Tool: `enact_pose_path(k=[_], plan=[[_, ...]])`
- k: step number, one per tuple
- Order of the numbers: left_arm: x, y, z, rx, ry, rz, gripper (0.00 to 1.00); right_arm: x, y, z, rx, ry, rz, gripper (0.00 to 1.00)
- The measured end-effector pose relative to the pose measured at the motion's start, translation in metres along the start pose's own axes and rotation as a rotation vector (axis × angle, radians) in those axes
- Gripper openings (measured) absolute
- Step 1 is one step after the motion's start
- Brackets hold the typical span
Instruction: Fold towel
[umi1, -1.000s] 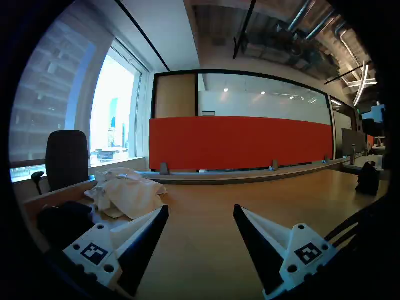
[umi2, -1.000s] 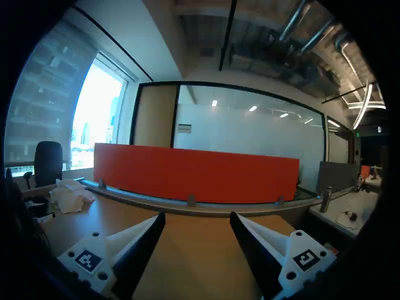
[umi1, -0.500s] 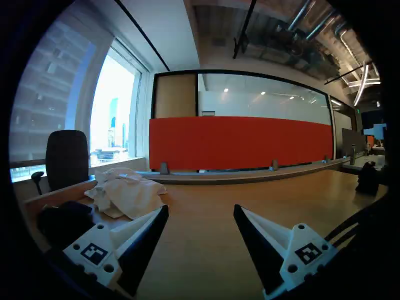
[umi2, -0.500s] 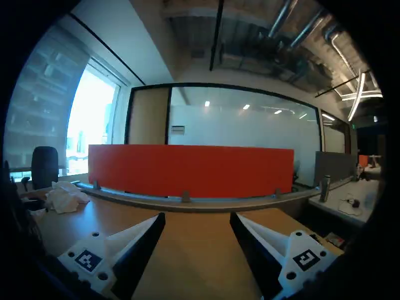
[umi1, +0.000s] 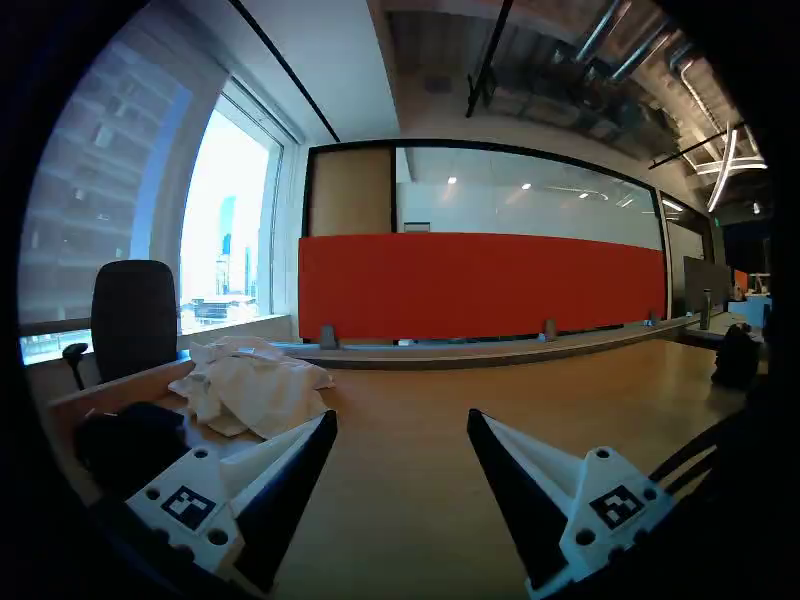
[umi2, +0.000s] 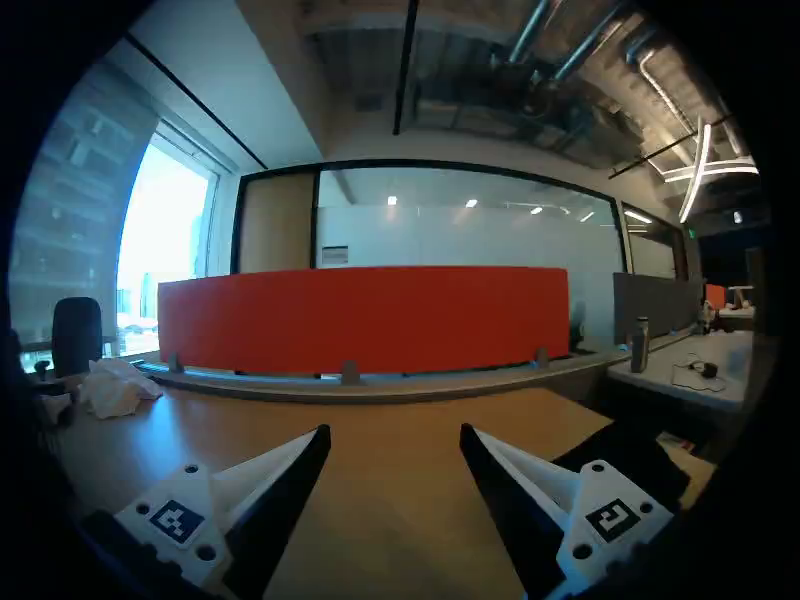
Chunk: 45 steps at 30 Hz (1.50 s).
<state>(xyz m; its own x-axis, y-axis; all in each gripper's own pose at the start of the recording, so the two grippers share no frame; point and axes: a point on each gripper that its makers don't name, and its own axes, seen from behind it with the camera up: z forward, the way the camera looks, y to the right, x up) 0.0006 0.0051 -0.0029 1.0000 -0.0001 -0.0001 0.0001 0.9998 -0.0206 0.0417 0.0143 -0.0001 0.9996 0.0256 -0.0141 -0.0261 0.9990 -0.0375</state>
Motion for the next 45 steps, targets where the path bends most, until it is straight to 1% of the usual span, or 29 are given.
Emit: enact_pose_path(k=[6, 13, 18, 27, 45], plan=[[0.000, 0.000, 0.000, 0.000, 0.000, 0.000, 0.97, -0.016, 0.002, -0.001, 0.014, 0.000, 0.022, 1.00], [0.000, 0.000, 0.000, 0.000, 0.000, 0.000, 0.97, -0.024, 0.004, 0.001, 0.024, 0.000, 0.047, 1.00], [0.000, 0.000, 0.000, 0.000, 0.000, 0.000, 0.97, -0.033, 0.000, 0.002, 0.034, -0.007, 0.041, 0.99], [0.000, 0.000, 0.000, 0.000, 0.000, 0.000, 0.97, -0.039, -0.007, 0.001, 0.047, -0.012, 0.037, 0.99], [0.000, 0.000, 0.000, 0.000, 0.000, 0.000, 0.97, -0.041, -0.015, 0.000, 0.053, -0.011, -0.010, 0.99]])
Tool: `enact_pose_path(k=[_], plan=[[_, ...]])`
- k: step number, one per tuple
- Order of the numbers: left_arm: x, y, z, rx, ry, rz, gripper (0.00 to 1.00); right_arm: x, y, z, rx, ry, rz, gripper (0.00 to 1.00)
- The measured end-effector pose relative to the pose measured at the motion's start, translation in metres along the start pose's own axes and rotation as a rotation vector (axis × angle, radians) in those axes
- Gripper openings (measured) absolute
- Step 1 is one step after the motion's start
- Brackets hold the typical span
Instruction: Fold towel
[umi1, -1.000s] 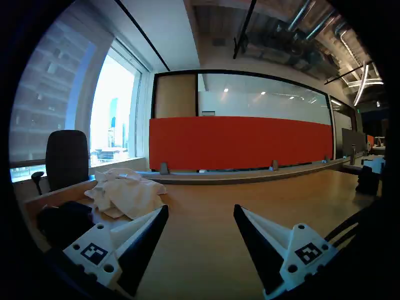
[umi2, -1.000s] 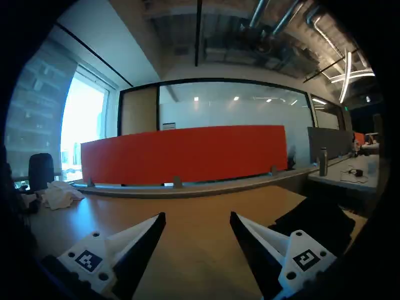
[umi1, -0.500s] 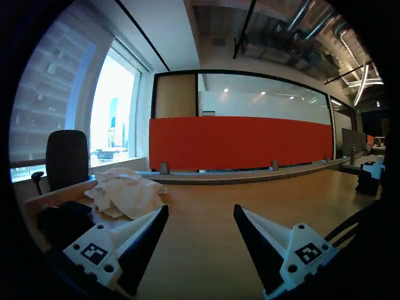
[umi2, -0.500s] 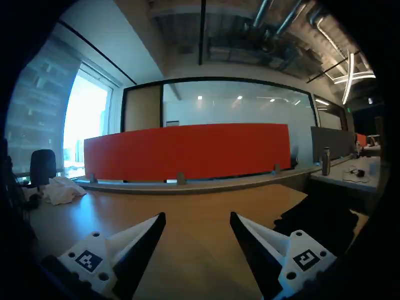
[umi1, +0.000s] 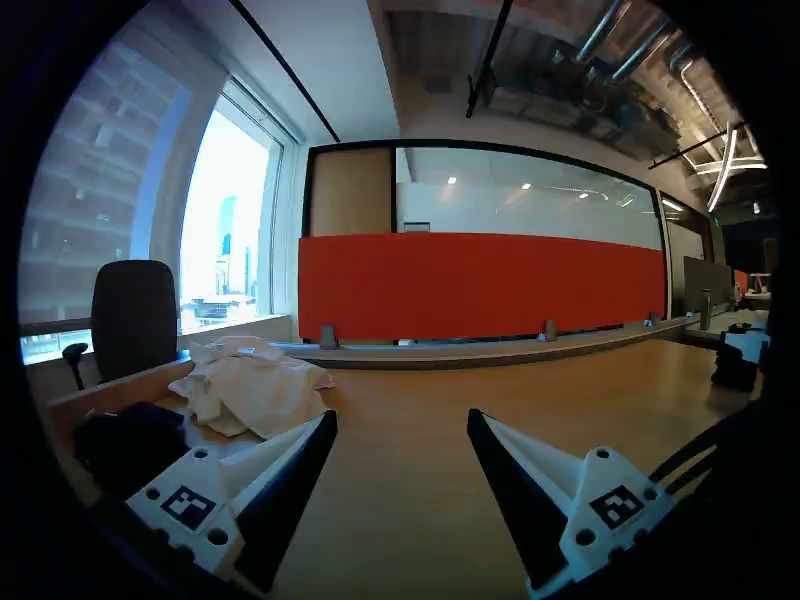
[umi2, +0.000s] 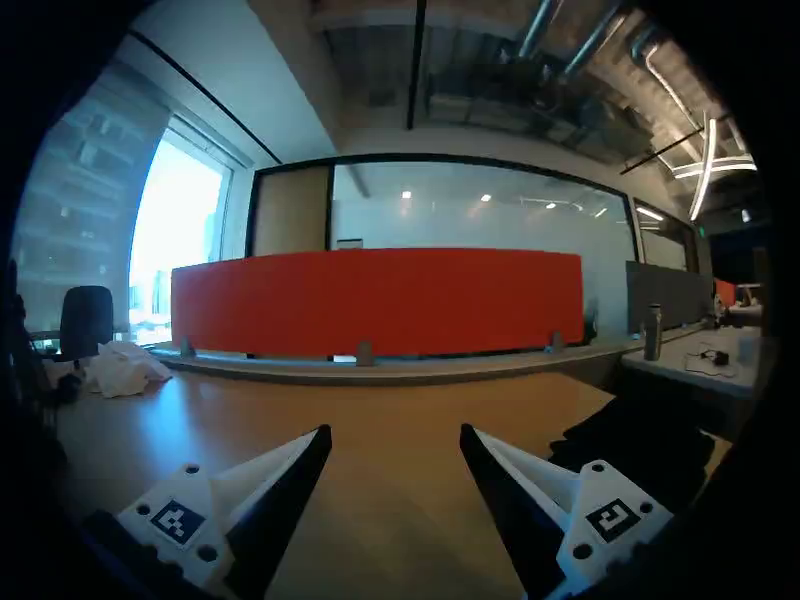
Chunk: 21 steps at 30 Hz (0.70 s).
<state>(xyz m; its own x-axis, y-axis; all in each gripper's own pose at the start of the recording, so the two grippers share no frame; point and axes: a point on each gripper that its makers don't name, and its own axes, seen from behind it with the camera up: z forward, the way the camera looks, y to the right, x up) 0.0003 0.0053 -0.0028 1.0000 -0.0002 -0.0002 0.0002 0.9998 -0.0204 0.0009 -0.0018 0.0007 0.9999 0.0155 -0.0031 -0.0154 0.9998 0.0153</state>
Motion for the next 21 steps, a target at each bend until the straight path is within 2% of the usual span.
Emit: enact_pose_path(k=[6, 21], plan=[[0.0000, 0.0003, -0.0003, 0.000, 0.000, 0.000, 0.97, 0.0002, -0.0025, -0.0007, -0.004, 0.000, -0.017, 0.99], [0.0004, 0.0002, -0.0006, 0.000, 0.000, 0.000, 0.97, 0.0001, -0.0028, -0.0002, -0.003, -0.003, -0.016, 1.00]])
